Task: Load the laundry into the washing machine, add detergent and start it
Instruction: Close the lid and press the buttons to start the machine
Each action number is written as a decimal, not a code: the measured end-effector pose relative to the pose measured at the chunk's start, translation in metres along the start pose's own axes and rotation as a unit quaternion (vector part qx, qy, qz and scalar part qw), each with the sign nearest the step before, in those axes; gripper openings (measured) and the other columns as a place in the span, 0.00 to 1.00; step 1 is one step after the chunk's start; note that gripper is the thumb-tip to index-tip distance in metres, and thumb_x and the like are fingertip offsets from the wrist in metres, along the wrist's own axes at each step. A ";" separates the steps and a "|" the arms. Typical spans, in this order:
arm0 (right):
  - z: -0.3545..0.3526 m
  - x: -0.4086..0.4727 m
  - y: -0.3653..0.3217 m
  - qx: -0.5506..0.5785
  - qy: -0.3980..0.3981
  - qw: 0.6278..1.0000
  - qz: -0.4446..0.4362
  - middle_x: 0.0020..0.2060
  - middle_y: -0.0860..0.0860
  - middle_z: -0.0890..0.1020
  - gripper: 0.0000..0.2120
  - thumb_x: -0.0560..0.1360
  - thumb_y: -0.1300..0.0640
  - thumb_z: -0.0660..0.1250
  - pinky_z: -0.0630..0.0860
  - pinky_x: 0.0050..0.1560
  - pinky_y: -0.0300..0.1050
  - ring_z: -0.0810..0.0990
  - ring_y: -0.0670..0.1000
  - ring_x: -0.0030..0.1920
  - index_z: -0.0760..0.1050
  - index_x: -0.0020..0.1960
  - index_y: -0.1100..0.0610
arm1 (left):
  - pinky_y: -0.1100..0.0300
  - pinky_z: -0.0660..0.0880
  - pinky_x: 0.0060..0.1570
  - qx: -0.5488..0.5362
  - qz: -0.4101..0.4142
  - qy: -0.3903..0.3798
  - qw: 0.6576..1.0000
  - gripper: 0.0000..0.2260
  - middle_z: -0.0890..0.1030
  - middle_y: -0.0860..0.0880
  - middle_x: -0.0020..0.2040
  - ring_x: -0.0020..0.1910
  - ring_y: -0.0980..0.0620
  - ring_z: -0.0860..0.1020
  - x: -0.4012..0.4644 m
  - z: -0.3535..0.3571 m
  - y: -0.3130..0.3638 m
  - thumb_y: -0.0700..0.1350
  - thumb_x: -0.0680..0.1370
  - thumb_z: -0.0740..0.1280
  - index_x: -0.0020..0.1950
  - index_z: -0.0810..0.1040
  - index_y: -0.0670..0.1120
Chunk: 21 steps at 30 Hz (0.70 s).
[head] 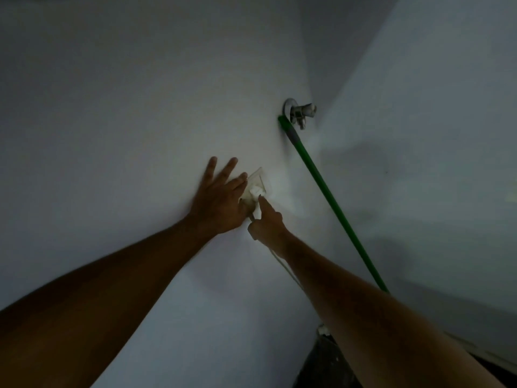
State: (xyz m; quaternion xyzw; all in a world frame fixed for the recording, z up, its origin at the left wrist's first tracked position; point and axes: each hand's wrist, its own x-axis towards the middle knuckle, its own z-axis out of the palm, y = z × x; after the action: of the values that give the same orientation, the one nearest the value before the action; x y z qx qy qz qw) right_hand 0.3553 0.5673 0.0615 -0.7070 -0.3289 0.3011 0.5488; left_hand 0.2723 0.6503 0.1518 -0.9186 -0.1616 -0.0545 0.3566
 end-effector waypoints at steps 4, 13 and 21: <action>0.007 0.005 -0.002 -0.018 0.022 1.000 -0.005 0.73 0.55 0.67 0.39 0.69 0.57 0.62 0.76 0.60 0.62 0.72 0.59 0.66 0.53 0.78 0.50 | 0.43 0.29 0.72 -0.021 -0.011 -0.012 1.000 0.34 0.74 0.50 0.71 0.80 0.47 0.52 0.002 0.001 0.000 0.64 0.75 0.53 0.71 0.73 0.43; 0.003 0.003 -0.011 -0.120 0.030 0.992 -0.017 0.74 0.51 0.65 0.32 0.75 0.53 0.62 0.69 0.66 0.61 0.66 0.58 0.71 0.56 0.77 0.52 | 0.41 0.24 0.67 -0.029 -0.042 -0.042 0.998 0.37 0.66 0.51 0.76 0.80 0.47 0.41 0.009 -0.006 0.008 0.66 0.75 0.57 0.77 0.62 0.45; -0.028 -0.024 -0.029 -0.169 0.079 0.981 -0.047 0.66 0.56 0.69 0.23 0.77 0.52 0.61 0.69 0.63 0.57 0.67 0.58 0.67 0.65 0.71 0.56 | 0.42 0.36 0.75 -0.138 -0.147 -0.022 0.979 0.33 0.64 0.47 0.77 0.79 0.49 0.53 0.006 -0.032 0.027 0.58 0.77 0.63 0.78 0.61 0.44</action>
State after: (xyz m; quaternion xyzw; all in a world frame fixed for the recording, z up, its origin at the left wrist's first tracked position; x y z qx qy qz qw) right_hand 0.3594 0.5372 0.0977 -0.7949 -0.3633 0.1585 0.4594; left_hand 0.2877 0.6119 0.1593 -0.9262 -0.2933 -0.1080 0.2110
